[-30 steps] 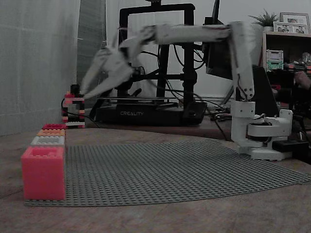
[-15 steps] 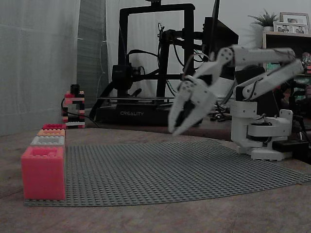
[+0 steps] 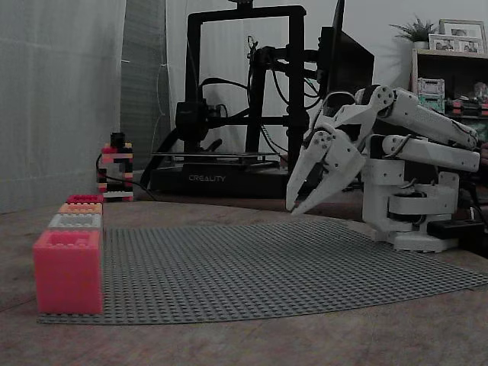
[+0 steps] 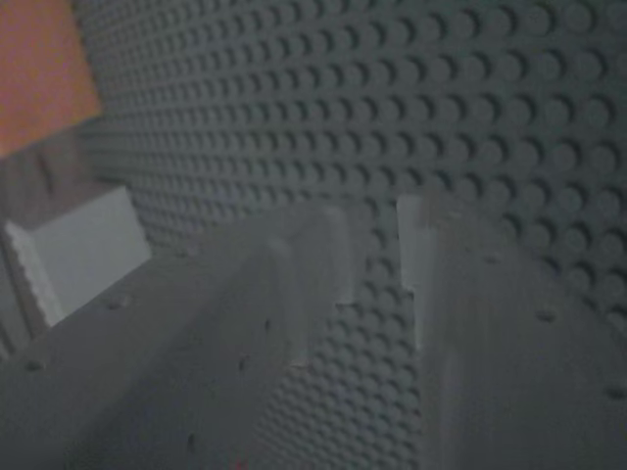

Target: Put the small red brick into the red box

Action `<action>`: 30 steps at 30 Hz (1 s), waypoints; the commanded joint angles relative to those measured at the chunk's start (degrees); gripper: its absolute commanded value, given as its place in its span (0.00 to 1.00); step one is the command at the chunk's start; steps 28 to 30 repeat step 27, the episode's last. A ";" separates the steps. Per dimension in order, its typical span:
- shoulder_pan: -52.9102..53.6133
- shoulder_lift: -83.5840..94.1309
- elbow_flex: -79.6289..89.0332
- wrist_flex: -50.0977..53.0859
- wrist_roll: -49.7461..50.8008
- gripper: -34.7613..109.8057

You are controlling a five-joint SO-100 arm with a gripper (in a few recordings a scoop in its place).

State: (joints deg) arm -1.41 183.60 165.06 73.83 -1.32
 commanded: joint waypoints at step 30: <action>-1.85 0.88 -1.14 6.59 3.78 0.24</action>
